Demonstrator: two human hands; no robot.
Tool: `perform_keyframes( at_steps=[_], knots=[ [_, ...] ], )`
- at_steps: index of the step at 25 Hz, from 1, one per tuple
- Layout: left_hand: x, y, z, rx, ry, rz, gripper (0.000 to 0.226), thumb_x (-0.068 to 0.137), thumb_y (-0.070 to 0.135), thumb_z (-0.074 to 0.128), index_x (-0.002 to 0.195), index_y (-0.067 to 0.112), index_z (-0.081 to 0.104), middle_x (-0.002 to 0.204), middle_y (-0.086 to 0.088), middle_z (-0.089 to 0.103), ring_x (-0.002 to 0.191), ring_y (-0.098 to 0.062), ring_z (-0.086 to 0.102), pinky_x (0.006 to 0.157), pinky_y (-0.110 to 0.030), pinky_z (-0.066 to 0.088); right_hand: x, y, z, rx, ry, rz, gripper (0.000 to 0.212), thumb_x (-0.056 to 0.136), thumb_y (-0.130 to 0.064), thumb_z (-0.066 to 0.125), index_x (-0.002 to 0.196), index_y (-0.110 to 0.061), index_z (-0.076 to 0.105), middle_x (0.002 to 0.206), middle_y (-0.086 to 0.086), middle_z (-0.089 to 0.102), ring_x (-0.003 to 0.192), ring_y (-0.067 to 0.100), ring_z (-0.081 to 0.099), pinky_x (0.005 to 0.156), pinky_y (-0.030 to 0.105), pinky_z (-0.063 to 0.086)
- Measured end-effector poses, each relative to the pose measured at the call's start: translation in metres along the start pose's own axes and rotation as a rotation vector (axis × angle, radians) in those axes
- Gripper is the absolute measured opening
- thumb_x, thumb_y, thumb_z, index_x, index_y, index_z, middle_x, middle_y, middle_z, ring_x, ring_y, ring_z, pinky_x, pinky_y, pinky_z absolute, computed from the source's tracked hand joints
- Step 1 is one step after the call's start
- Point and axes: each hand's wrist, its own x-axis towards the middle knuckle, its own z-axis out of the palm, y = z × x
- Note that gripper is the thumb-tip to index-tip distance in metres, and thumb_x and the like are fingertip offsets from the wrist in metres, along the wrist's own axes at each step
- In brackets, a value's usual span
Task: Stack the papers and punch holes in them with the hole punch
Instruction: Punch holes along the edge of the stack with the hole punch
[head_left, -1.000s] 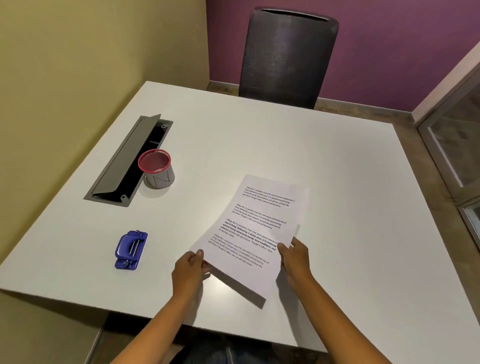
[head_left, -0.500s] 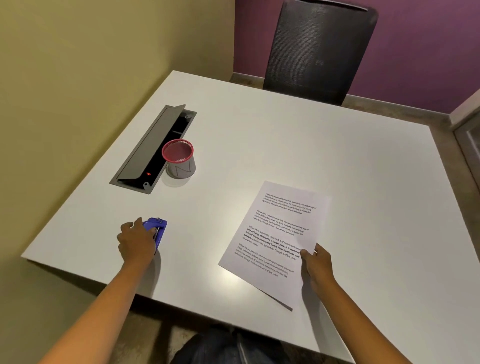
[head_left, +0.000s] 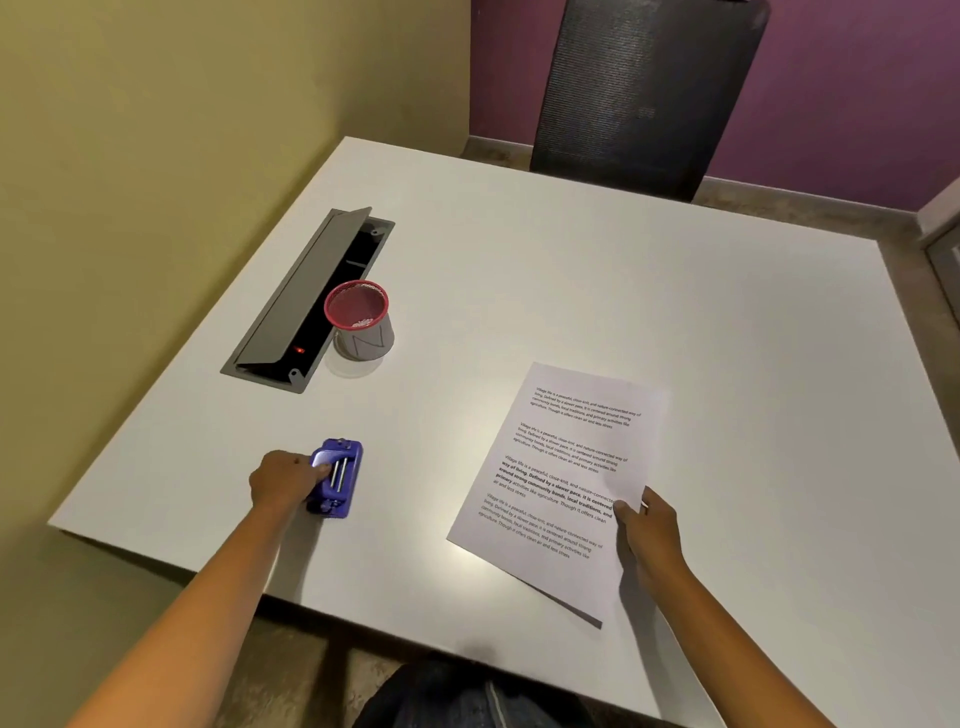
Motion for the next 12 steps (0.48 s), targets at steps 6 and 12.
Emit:
perform_keyframes(
  at_steps=[6, 12],
  knots=[
    [-0.025, 0.041, 0.04, -0.183, -0.171, 0.075, 0.021, 0.079, 0.012, 0.071, 0.065, 0.009, 0.056, 0.066, -0.01, 0.056, 0.065, -0.024, 0.054, 0.071, -0.033, 0.049, 0.003, 0.002, -0.008, -0.108, -0.005, -0.048, 0.03, 0.089, -0.006, 0.054, 0.117, -0.012, 0.063, 0.109, 0.006, 0.07, 0.1, 0.027, 0.064, 0.089, 0.038, 0.049],
    [-0.038, 0.085, 0.088, -0.224, -0.248, 0.089, 0.013, 0.08, 0.015, 0.07, 0.072, 0.008, 0.062, 0.072, -0.01, 0.06, 0.067, -0.025, 0.055, 0.073, -0.033, 0.049, 0.004, -0.009, -0.016, -0.16, 0.001, -0.074, 0.024, 0.09, -0.005, 0.053, 0.111, -0.011, 0.063, 0.1, 0.004, 0.068, 0.093, 0.026, 0.062, 0.078, 0.029, 0.041]
  ],
)
